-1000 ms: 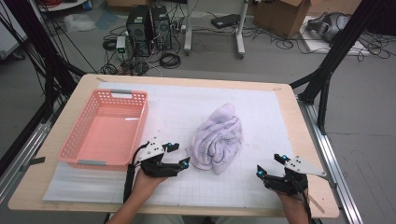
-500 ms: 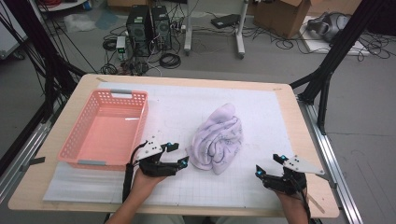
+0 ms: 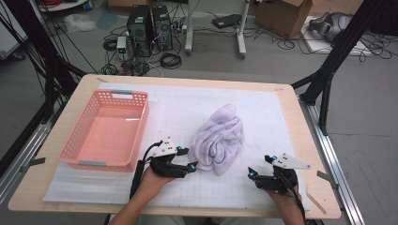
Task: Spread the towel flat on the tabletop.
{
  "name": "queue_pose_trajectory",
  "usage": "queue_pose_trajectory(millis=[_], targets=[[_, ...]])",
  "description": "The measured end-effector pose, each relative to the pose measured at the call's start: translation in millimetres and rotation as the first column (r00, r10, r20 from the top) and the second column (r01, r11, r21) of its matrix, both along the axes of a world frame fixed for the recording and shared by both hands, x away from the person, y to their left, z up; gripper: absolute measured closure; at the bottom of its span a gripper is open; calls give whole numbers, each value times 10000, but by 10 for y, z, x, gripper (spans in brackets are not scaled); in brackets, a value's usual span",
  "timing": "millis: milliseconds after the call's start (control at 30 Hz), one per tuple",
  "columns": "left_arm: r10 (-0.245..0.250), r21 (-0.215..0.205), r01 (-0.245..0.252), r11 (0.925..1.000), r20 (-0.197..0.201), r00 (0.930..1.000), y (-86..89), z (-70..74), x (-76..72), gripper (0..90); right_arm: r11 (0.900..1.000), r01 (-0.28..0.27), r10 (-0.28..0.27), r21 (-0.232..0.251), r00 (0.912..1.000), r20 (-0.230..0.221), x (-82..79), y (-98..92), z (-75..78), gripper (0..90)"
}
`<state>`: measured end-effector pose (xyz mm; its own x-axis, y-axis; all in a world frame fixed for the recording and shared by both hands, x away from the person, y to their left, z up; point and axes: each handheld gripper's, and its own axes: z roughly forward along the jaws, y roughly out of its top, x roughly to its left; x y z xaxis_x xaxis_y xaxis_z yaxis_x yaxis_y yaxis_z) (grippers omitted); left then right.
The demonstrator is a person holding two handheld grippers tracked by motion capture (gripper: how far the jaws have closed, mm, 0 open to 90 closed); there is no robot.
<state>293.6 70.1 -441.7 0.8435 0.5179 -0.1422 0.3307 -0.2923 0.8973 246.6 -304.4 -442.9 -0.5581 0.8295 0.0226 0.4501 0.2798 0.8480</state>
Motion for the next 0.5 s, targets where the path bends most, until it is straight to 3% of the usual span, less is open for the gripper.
queue_pose_trajectory(millis=[100,133,167,233,300,367,433,467,500], targets=[[-232,509,240,9984,-164,9996,-131,6,36,359,9996,-286,285,-74,9994,-180,19,81,-10,201],[-296,936,318,9951,-255,9992,-215,-2,74,358,9978,-639,632,-192,9975,-324,49,174,-20,238],[-296,936,318,9951,-255,9992,-215,-2,74,359,9970,-751,743,-186,9965,-383,63,209,-20,247],[-362,1536,417,9873,-386,9986,-366,-8,140,382,9946,-1033,1027,-81,9933,-533,112,322,-10,284],[-415,1643,467,9853,-354,9985,-407,-11,148,474,9916,-1295,1290,-21,9893,-688,156,434,0,318],[-659,2053,697,9762,-252,9975,-482,-31,150,672,9867,-1625,1613,-81,9835,-822,206,560,-10,364],[-867,2388,867,9672,-106,9962,-511,-40,146,797,9835,-1712,1643,-584,9806,-1072,247,686,-45,444],[-879,2313,878,9689,-97,9961,-497,-25,143,815,9813,-1760,1659,-780,9786,-1216,257,728,-64,519],[-835,2088,850,9742,-160,9964,-471,-1,138,822,9803,-1878,1793,-610,9760,-1232,261,739,-65,632]])
